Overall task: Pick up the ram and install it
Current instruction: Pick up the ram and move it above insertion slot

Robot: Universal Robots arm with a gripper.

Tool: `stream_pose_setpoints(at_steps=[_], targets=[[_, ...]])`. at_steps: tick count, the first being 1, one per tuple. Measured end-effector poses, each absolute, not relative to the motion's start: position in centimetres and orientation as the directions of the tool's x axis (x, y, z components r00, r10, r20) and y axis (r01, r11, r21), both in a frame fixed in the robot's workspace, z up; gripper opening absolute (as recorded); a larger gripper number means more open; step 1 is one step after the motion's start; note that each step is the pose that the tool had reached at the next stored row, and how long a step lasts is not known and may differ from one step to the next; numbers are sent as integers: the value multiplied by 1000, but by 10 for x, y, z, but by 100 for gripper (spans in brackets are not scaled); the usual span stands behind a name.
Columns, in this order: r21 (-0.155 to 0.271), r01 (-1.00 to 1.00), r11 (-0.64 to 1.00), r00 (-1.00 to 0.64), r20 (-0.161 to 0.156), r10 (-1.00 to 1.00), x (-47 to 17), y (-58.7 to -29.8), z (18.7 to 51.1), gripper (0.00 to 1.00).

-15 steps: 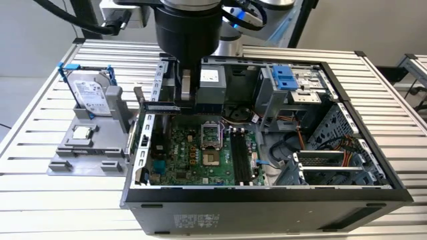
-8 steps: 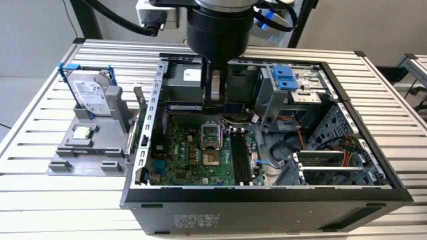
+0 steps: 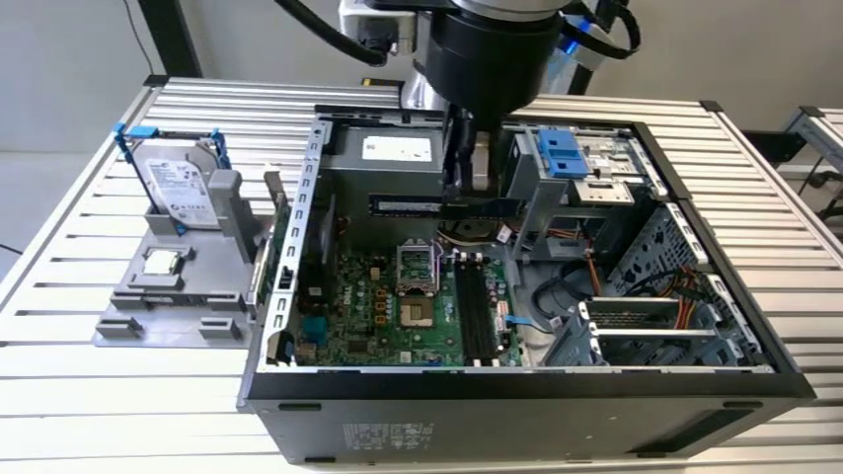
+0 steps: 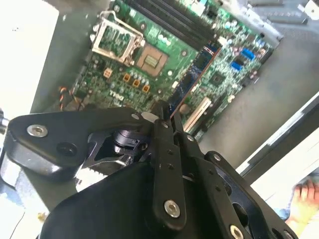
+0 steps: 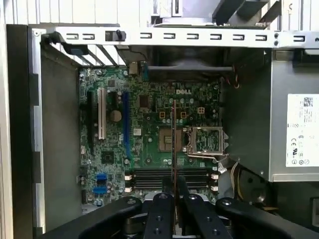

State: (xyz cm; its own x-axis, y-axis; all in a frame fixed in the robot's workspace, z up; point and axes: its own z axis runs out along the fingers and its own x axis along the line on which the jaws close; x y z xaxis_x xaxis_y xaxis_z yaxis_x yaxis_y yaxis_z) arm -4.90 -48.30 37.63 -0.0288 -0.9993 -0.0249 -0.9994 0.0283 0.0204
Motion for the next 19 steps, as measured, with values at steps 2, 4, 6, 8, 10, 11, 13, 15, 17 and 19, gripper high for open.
stream_pose_setpoints(at_steps=[2,4,6,8,10,11,13,15,17,19], targets=[[20,-999,28,-29,-25,-999,-41,-481,376,0],[20,-999,28,-29,-25,-999,-34,-479,376,0],[20,-999,28,-29,-25,-999,-27,-477,376,0],[20,-999,28,-29,-25,-999,-22,-475,376,0],[20,-999,28,-29,-25,-999,-17,-471,376,0],[20,-999,28,-29,-25,-999,-15,-470,376,0],[20,-999,28,-29,-25,-999,-11,-466,376,0],[20,-999,28,-29,-25,-999,-7,-463,376,0],[20,-999,28,-29,-25,-999,-4,-460,376,0],[20,-999,28,-29,-25,-999,0,-457,376,0]])
